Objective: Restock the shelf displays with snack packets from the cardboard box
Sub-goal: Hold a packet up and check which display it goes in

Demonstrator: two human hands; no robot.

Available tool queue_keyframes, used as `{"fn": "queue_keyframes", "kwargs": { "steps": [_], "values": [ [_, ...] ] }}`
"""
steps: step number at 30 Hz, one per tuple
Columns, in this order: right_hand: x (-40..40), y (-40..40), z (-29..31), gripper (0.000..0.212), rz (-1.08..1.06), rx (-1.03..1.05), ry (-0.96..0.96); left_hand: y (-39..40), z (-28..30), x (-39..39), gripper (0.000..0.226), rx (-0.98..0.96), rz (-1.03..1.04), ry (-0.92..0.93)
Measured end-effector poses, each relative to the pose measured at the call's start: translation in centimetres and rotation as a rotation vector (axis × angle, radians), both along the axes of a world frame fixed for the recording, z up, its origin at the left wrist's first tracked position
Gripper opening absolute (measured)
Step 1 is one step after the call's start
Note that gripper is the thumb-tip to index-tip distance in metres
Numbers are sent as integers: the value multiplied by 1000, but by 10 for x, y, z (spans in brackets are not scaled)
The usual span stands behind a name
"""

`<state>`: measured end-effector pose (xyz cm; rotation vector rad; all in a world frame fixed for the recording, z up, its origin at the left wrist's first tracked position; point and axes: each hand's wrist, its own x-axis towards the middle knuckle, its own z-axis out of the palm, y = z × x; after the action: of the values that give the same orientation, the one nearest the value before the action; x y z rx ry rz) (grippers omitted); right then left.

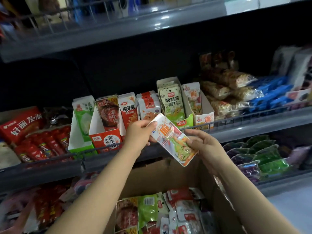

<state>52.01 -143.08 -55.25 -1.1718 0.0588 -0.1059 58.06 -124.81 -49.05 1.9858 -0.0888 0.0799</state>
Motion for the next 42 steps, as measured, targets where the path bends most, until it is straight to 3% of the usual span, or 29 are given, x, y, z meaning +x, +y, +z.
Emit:
{"fn": "queue_keyframes", "kwargs": {
  "steps": [5, 11, 13, 17, 20, 23, 25, 31, 37, 42],
  "values": [
    [7, -20, 4, 29, -113, 79, -81, -35, 34, 28, 20, -96, -115, 356],
    [15, -38, 8, 25, -194, 99, -191, -74, 53, 50, 16, -214, -239, 456],
    [16, -45, 6, 26, -270, 25, -210, -87, 56, 53, 12, -235, -278, 425],
    [22, -55, -3, 31, -492, -353, -195, -112, 68, 61, 12, -191, -268, 214],
    [26, -58, -9, 40, -527, -585, -209, -126, 80, 75, 17, -162, -248, 72],
    [34, -60, -20, 50, -569, -997, -226, -137, 93, 90, 17, -75, -213, -50],
    [35, -59, -23, 55, -539, -1143, -192, -145, 101, 99, 17, -39, -178, -87],
    [44, -60, -25, 58, -405, -1363, -125, -166, 104, 114, 18, 93, -124, -139],
    [48, -62, -24, 58, -383, -1368, -90, -174, 75, 129, 16, 181, -121, -103],
    [48, -64, -21, 52, -447, -1344, -109, -173, 53, 143, 9, 342, -123, -199]
  ]
}}
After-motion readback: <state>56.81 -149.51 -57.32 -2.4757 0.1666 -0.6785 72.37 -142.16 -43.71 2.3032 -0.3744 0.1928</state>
